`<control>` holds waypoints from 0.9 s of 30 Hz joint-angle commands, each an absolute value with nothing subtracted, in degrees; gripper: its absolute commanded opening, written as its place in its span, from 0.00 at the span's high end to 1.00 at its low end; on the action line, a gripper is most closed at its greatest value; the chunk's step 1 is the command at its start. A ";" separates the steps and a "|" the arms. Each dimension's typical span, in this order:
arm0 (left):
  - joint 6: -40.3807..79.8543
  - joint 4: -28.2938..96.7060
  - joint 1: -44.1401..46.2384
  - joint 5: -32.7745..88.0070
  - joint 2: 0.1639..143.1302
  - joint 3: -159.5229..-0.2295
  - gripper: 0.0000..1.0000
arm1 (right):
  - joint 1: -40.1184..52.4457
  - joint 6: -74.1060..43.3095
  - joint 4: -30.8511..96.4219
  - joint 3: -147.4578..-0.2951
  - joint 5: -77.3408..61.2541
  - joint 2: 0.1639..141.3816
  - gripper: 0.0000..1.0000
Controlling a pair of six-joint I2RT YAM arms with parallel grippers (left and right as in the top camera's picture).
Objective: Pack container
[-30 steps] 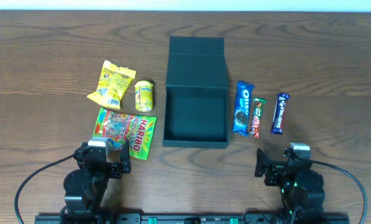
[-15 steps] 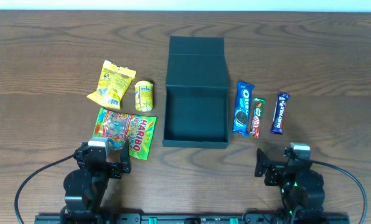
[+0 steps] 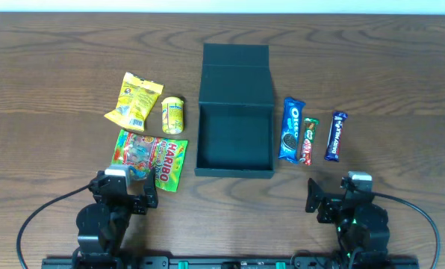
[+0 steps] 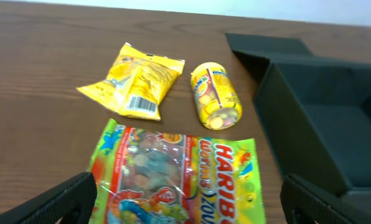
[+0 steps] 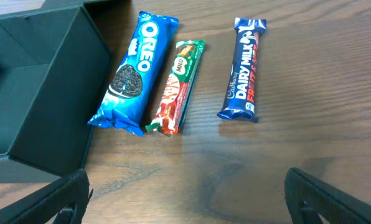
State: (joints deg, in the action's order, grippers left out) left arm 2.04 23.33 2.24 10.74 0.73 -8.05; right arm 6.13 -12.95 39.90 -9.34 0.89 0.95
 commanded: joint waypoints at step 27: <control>8.12 27.73 1.89 9.54 24.18 -24.23 0.04 | 6.09 -12.36 40.03 -9.06 0.84 0.38 0.01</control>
State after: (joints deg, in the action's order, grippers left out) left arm 10.07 26.48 2.24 15.03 17.54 -19.70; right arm 6.13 -12.95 39.86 -9.30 0.86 0.95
